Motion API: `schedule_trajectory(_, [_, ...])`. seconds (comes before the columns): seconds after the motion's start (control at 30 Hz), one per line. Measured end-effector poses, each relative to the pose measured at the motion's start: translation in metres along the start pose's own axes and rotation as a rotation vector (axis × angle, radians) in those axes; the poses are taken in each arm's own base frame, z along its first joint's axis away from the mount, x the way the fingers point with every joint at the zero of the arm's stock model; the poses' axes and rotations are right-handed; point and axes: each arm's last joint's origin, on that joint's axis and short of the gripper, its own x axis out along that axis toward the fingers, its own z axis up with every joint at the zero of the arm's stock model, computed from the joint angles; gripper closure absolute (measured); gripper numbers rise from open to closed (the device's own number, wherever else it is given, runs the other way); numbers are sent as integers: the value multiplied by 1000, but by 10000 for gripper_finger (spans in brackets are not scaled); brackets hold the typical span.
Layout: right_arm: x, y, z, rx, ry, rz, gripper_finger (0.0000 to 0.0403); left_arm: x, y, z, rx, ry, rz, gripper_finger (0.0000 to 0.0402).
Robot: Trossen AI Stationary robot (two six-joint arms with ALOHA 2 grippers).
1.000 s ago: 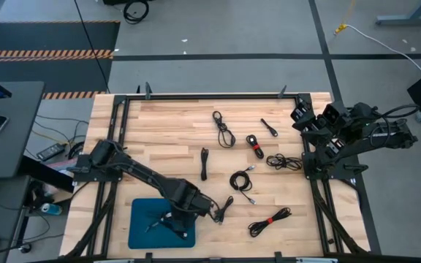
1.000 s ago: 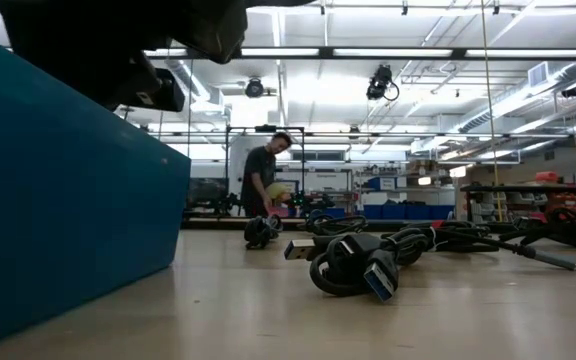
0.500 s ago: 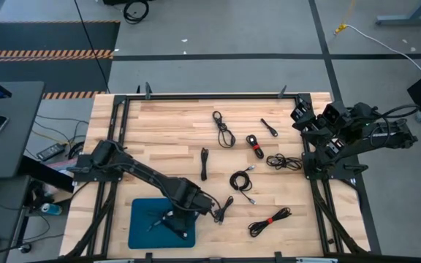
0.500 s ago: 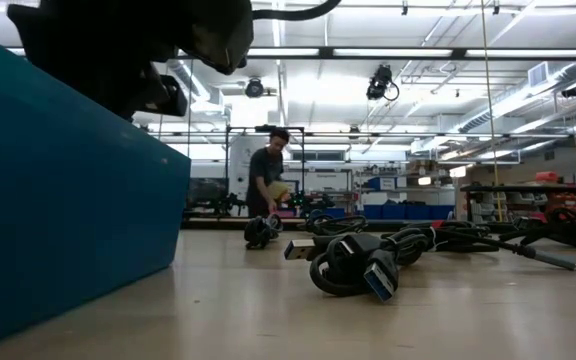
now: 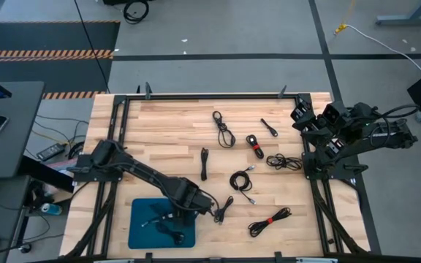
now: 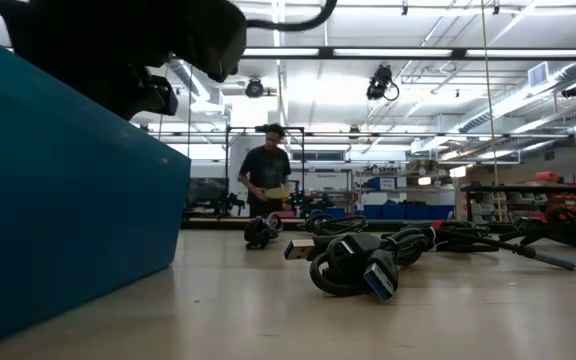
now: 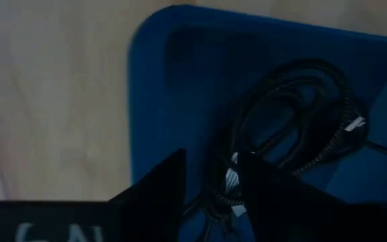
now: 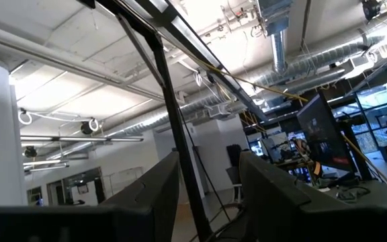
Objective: Pick and place USB-C Cables
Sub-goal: Adjust the blue bin
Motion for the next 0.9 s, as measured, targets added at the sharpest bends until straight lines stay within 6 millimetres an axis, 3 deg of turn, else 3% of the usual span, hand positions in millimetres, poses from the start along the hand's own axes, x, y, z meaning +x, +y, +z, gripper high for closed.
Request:
schedule_trajectory(0.23, [0, 0, -1, 1, 9, -3, 241, -2, 14, 2, -92, -11, 116, 273])
schedule_trajectory(0.4, [0, -1, -2, 3, 20, -7, 241, -9, 13, 6, -94, -44, 106, 280])
schedule_trajectory(0.57, [0, -1, -3, 5, 34, -13, 241, -45, 3, 13, -97, -121, 61, 285])
schedule_trajectory(0.73, [0, -1, -3, 5, 35, -13, 241, -87, 4, 7, -86, -171, 183, 285])
schedule_trajectory(0.9, [0, -1, -3, 5, 36, -8, 241, -92, 6, 3, -44, -149, 219, 285])
